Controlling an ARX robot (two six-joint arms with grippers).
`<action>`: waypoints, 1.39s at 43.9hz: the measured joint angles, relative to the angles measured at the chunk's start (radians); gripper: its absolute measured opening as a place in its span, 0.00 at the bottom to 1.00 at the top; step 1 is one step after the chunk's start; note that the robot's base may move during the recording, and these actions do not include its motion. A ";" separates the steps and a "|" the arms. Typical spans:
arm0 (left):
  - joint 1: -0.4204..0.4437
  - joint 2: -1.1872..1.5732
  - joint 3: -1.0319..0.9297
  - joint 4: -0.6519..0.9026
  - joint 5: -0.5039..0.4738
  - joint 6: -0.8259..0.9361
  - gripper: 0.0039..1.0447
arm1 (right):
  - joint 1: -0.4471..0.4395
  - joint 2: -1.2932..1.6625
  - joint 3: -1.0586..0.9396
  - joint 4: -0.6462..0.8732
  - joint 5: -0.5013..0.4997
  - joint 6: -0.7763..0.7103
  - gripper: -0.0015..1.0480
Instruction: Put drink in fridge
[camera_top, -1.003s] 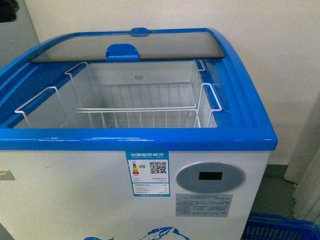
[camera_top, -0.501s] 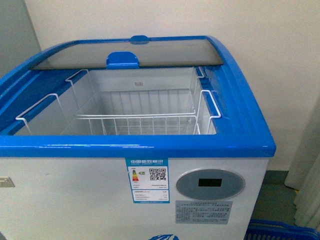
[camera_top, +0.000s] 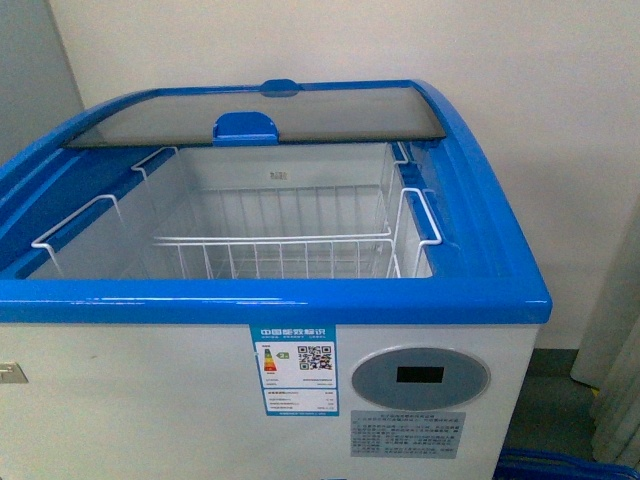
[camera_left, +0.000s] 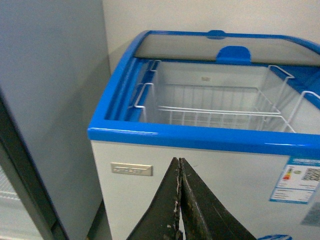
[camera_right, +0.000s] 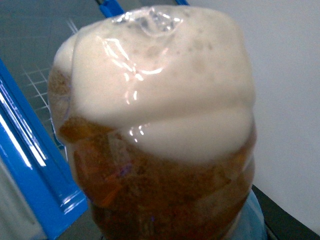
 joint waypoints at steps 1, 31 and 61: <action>0.010 -0.005 -0.004 0.000 0.000 0.000 0.02 | 0.012 0.014 0.013 -0.001 0.004 -0.018 0.43; 0.042 -0.033 -0.029 -0.002 0.016 0.001 0.02 | 0.415 0.642 0.359 0.141 0.237 -0.215 0.43; 0.042 -0.033 -0.029 -0.002 0.016 0.001 0.02 | 0.352 1.046 0.647 0.243 0.375 -0.125 0.42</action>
